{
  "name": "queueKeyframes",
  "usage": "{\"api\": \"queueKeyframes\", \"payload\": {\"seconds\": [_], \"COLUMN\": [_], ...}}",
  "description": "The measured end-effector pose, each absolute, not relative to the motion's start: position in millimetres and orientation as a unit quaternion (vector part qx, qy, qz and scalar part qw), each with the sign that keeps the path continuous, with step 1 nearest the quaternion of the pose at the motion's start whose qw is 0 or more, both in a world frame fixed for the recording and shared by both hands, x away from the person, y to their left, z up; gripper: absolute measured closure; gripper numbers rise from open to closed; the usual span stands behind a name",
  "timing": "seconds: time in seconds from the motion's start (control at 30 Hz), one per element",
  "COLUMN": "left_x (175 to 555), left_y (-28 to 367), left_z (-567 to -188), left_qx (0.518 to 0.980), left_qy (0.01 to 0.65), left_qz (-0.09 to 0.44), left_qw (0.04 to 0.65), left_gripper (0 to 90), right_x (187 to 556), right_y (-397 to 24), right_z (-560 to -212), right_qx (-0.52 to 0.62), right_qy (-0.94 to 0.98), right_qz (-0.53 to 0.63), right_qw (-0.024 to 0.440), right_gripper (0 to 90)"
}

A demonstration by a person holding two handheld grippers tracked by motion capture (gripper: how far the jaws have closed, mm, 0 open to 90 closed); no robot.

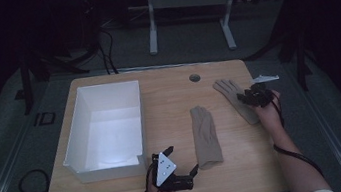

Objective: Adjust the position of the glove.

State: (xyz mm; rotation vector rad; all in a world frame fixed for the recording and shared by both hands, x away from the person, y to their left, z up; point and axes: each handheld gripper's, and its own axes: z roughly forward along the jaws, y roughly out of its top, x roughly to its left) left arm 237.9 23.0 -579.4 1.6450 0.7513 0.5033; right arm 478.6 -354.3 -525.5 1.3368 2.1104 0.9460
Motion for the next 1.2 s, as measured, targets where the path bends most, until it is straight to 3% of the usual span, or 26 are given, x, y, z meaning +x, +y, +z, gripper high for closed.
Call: {"api": "queueKeyframes", "payload": {"seconds": [0.1, 0.33, 0.47, 0.53, 0.57, 0.67, 1.2], "left_x": [238.0, 237.8, 237.8, 237.9, 238.0, 238.1, 237.5], "left_y": [23.2, 23.1, 23.1, 23.2, 23.2, 23.3, 22.8], "left_z": [-579.4, -579.4, -579.5, -579.5, -579.5, -579.4, -579.2], "left_qx": [0.707, 0.707, 0.707, 0.707, 0.707, 0.707, 0.709], "left_qy": [0.322, 0.323, 0.322, 0.322, 0.322, 0.323, 0.324], "left_qz": [0.215, 0.216, 0.216, 0.215, 0.214, 0.214, 0.215], "left_qw": [0.591, 0.591, 0.592, 0.592, 0.592, 0.592, 0.588], "left_gripper": [0.1, 0.1, 0.1, 0.1, 0.1, 0.1, 0.1], "right_x": [484.3, 493.3, 492.1, 491.2, 490.9, 489.7, 425.2], "right_y": [-353.5, -353.9, -355.7, -355.2, -354.7, -352.9, -337.8], "right_z": [-530.0, -547.4, -552.2, -551.9, -551.5, -550.3, -493.9], "right_qx": [0.488, 0.500, 0.505, 0.500, 0.499, 0.507, 0.546], "right_qy": [0.771, 0.778, 0.772, 0.776, 0.778, 0.774, 0.704], "right_qz": [0.336, 0.313, 0.324, 0.319, 0.316, 0.313, 0.358], "right_qw": [0.232, 0.217, 0.210, 0.214, 0.216, 0.214, 0.280], "right_gripper": [48.9, 49.0, 55.5, 63.8, 72.5, 81.2, 83.3]}}
